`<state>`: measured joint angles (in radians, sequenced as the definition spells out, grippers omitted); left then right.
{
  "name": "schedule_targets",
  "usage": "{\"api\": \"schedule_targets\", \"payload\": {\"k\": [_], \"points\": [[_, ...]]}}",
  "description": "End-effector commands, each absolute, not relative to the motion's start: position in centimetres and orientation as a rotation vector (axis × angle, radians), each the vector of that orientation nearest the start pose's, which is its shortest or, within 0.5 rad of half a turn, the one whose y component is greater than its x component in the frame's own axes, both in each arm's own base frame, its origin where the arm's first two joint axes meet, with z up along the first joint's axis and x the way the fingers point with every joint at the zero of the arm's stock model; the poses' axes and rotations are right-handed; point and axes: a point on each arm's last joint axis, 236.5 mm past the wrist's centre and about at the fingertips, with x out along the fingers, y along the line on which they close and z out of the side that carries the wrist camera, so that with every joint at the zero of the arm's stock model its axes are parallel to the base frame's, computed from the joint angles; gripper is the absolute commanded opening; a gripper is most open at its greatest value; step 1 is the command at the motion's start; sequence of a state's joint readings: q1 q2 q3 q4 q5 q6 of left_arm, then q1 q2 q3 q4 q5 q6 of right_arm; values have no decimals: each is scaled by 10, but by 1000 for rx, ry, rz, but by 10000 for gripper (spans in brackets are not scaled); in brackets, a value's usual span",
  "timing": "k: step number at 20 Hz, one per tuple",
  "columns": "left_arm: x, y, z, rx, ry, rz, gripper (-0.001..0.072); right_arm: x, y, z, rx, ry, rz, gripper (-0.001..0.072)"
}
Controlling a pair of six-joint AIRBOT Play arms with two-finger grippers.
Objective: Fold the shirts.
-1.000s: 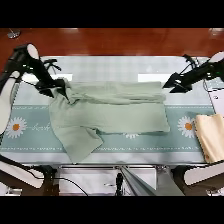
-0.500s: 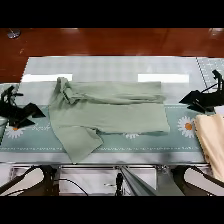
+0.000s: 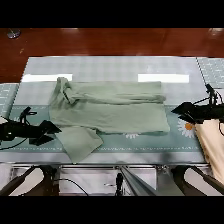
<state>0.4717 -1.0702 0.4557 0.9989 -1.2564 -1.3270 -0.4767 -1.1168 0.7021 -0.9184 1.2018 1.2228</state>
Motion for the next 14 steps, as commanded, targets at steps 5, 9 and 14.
{"api": "schedule_targets", "payload": {"k": [5,9,14], "points": [[203,-77,-107,-800,1566,-192,592,280,-5,-49,725,1325,111,623],[204,-82,-98,-775,1561,-264,36,237,-28,-74,693,1506,-76,623],[218,-84,-89,-806,1517,-275,36,218,23,-85,751,1598,61,623]]}}
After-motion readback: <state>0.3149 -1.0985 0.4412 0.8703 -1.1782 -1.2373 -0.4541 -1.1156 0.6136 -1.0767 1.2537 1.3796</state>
